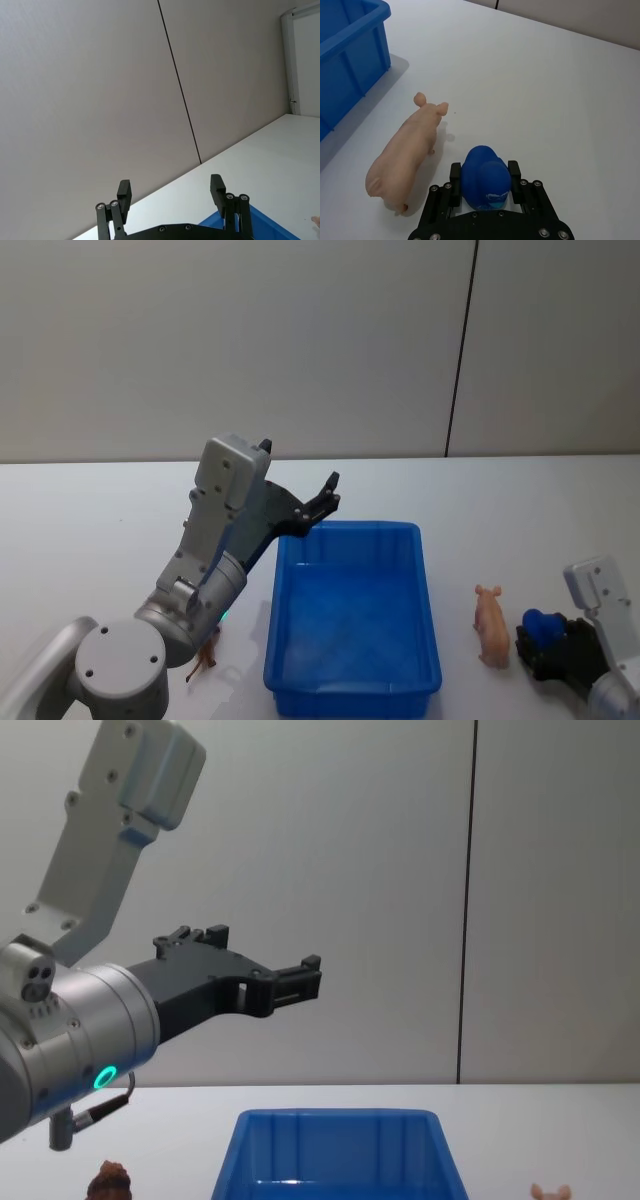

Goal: Pick up the two dolls from the table and place them into the box.

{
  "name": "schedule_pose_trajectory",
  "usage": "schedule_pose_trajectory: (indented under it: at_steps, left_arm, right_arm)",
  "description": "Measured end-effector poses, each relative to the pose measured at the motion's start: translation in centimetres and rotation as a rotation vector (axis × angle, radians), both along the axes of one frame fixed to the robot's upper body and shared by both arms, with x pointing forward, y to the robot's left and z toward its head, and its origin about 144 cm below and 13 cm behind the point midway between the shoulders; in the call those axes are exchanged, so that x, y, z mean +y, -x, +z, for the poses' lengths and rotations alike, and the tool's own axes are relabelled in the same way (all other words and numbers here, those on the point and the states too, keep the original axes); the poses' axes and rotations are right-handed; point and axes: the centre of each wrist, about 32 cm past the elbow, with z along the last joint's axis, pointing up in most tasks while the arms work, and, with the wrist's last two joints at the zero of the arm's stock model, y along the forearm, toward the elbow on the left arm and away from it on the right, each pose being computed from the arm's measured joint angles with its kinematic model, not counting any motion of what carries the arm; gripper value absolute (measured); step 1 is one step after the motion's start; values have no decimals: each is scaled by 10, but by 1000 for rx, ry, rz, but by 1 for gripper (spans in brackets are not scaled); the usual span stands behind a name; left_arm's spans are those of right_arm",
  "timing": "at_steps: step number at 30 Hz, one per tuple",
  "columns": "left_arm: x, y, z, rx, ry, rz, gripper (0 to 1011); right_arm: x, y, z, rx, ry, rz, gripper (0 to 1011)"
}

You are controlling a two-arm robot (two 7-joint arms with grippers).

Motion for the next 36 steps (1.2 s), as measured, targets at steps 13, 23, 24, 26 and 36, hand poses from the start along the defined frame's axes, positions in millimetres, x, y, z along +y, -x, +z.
schedule_pose_trajectory:
  at_steps: [13, 23, 24, 26, 36]
  left_arm:
    - [0, 0, 0, 0, 0, 0, 1000]
    - [0, 0, 0, 0, 0, 0, 1000]
    - [0, 0, 0, 0, 0, 0, 1000]
    - [0, 0, 0, 0, 0, 0, 1000]
    - [0, 0, 0, 0, 0, 0, 1000]
  right_arm:
    - [1, -1, -1, -5, -1, -1, 451]
    - [-1, 1, 11, -105, -18, -12, 392]
    - [-1, 1, 13, -116, -21, -12, 384]
    - [0, 1, 18, -147, -31, -9, 375]
    - [3, 0, 47, -283, -98, 39, 310]
